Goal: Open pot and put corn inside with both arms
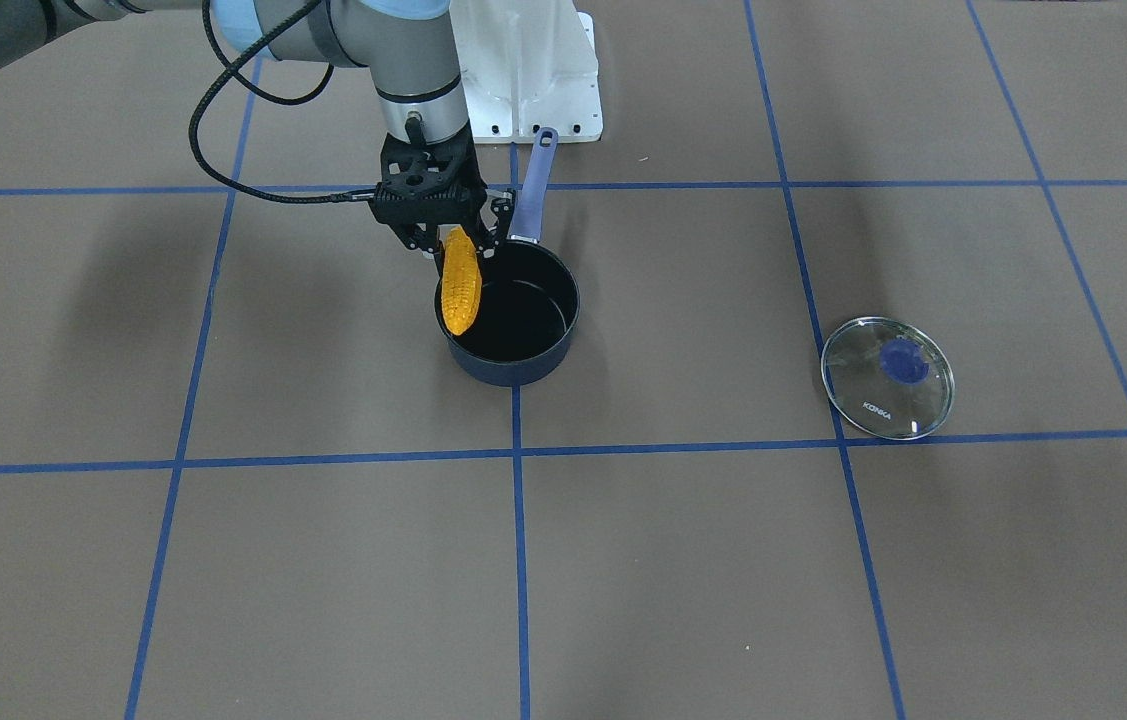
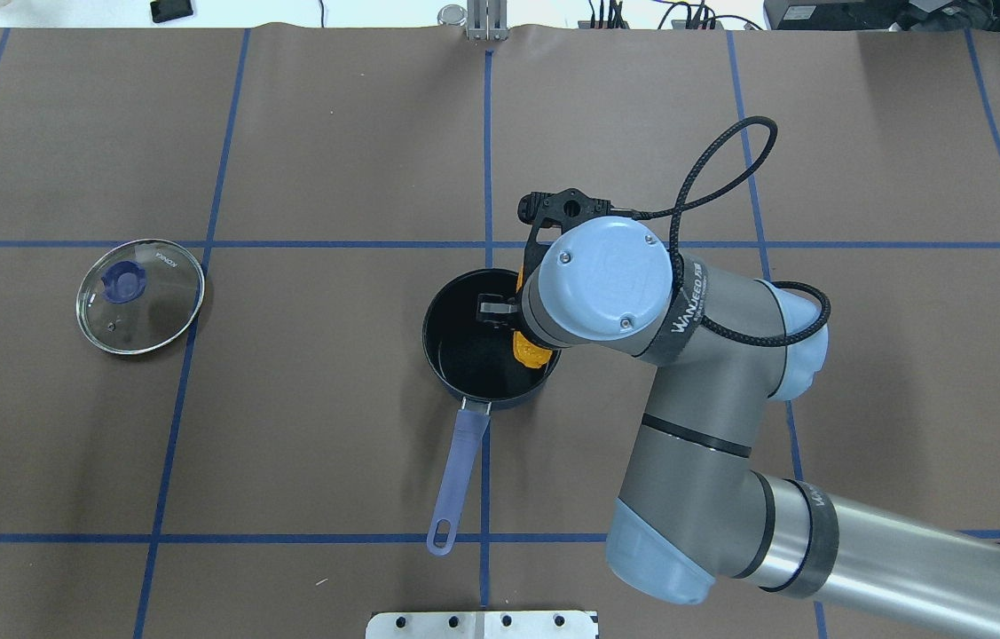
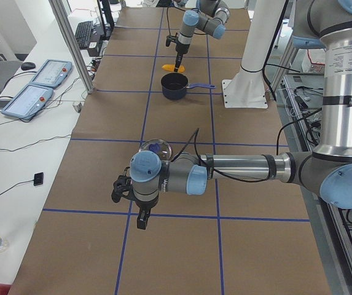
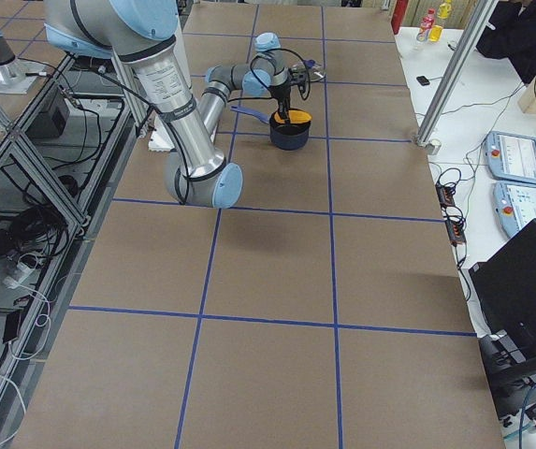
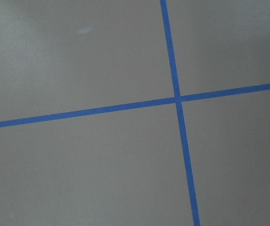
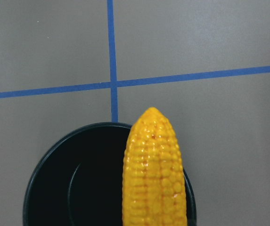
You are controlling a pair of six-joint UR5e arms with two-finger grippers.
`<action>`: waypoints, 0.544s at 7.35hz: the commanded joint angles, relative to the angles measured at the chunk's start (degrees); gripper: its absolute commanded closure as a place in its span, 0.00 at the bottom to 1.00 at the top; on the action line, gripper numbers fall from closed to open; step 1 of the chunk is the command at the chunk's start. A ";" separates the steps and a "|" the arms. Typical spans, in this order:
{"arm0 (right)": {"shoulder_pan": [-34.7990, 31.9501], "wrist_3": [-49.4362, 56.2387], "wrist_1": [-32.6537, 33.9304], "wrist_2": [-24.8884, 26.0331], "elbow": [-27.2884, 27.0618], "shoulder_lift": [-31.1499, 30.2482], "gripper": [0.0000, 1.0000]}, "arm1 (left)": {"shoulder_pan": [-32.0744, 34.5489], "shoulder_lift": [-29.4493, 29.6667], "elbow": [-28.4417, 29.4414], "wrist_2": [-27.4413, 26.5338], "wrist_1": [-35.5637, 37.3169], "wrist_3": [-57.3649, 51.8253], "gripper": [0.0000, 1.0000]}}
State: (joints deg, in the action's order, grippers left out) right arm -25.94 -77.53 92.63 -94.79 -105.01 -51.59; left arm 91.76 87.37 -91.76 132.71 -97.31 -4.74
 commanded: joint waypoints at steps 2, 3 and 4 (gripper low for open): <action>1.67 -1.39 -0.08 0.93 4.37 3.69 1.00 | 0.00 -0.35 0.27 0.00 -0.24 -0.01 0.01; 1.94 -1.04 -0.17 1.54 5.85 4.82 0.94 | -0.09 -0.44 0.27 0.00 -0.25 -0.01 0.01; 1.94 -0.69 -0.25 1.63 6.56 5.53 0.54 | -0.09 -0.44 0.27 0.09 -0.25 -0.01 0.01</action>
State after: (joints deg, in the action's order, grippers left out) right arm -24.19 -78.59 92.47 -93.48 -99.64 -47.16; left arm 91.70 86.98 -91.50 132.74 -97.54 -4.75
